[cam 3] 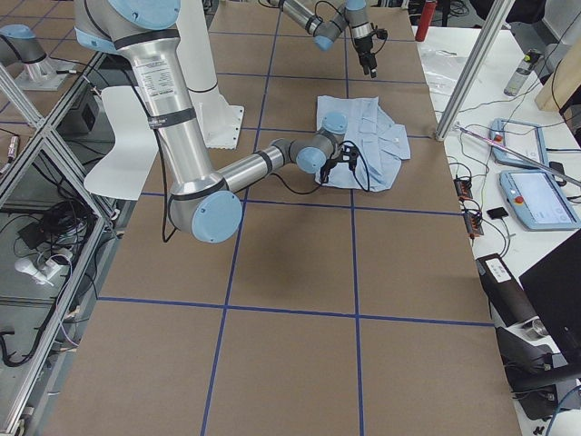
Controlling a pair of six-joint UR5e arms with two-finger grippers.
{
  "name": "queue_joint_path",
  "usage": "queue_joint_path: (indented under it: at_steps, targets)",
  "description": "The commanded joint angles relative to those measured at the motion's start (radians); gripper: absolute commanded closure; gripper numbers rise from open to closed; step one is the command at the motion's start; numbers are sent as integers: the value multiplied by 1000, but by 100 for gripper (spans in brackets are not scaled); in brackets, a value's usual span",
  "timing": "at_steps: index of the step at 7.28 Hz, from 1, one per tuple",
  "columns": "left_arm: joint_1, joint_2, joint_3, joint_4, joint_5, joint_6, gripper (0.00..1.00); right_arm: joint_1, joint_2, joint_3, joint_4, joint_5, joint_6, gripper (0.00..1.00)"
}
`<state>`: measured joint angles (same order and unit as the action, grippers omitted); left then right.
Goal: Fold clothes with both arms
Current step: 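Lower the right gripper to the folded shirt's side edge and grasp, then drag the folded shirt with the right gripper, rotating it on the table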
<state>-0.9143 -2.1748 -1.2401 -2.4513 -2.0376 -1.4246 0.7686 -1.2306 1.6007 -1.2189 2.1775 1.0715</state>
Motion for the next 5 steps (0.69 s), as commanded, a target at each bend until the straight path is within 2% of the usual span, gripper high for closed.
queue_joint_path:
  at_steps: [1,3,5]
  targets:
    - [0,4,-13,0,1,-1,0,2,-90,100,2,7,-12,100]
    - [0,21,-33,0,2,-1,0,-15,-269,293,2,24,-13,100]
    - [0,44,-62,2,4,-1,0,-41,-413,422,6,71,-13,100]
